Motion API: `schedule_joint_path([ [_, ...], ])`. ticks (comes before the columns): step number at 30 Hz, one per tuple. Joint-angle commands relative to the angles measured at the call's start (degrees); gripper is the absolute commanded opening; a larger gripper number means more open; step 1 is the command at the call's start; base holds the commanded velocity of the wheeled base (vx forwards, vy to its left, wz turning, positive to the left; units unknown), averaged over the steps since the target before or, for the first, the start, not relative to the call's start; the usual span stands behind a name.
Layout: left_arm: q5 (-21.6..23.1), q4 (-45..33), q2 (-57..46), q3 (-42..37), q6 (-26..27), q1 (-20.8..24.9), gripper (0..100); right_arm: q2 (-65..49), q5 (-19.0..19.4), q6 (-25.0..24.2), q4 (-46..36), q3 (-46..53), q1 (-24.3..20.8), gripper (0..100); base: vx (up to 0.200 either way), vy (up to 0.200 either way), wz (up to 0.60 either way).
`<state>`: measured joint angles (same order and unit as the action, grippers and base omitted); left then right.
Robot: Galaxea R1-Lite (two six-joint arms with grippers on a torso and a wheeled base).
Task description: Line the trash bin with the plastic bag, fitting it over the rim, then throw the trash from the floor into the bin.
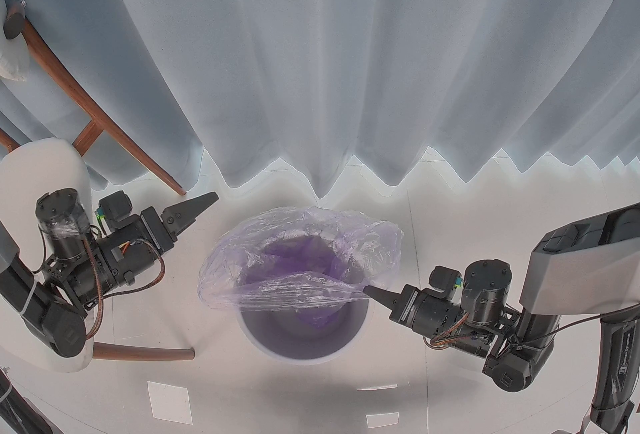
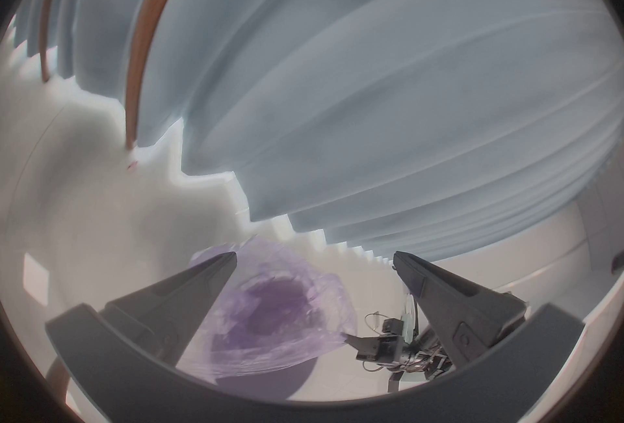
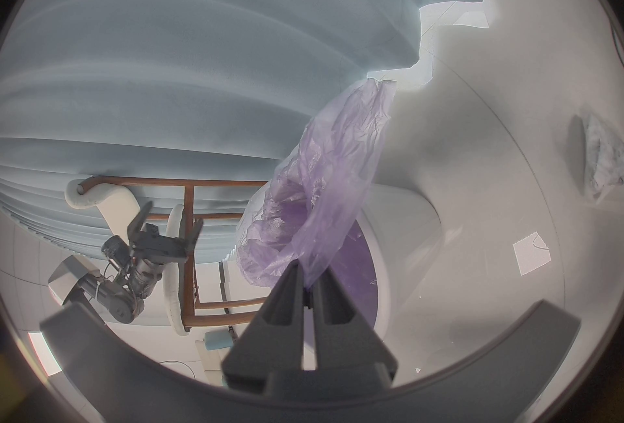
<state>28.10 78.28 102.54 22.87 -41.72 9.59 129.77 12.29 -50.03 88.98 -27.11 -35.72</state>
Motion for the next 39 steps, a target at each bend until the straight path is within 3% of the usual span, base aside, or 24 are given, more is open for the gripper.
schedule_joint_path([
  [1, 2.22, 8.03, 1.79, -5.73, 0.14, 1.66, 100, -0.13, 0.02, 0.02, 1.02, 0.04, -0.05, 0, -0.200, 0.000, 0.00],
  [8, 2.22, 10.32, -0.05, -9.95, 0.32, 8.86, 100, -0.13, -0.07, 0.11, 1.02, 0.04, -0.14, 0, -0.200, 0.000, 0.00],
  [16, 1.61, 10.23, -3.48, -10.92, 0.14, 9.39, 100, -0.22, -0.25, 1.51, 1.02, 0.04, -0.14, 0, -0.200, 0.000, 0.00],
  [22, 1.96, 9.97, -5.59, -15.84, -0.30, 10.80, 100, -0.31, -0.86, 1.69, 1.02, -0.66, -0.23, 0, 0.000, 0.000, 0.00],
  [30, 1.61, 4.25, 4.87, -15.22, -0.38, 11.41, 100, -0.92, -4.99, 1.34, 1.02, -1.80, -4.36, 0, 0.000, 0.000, 0.00],
  [34, 1.52, 4.96, 11.99, -13.73, -0.47, 10.97, 100, -1.71, -8.51, 1.34, 1.02, -2.95, -6.29, 0, 0.000, 0.000, 0.00],
  [39, 1.61, 7.42, 18.67, -10.39, -4.25, 10.80, 100, -2.85, -8.77, 1.08, 1.02, -2.86, -6.73, 0, 0.000, 0.000, 0.00],
])
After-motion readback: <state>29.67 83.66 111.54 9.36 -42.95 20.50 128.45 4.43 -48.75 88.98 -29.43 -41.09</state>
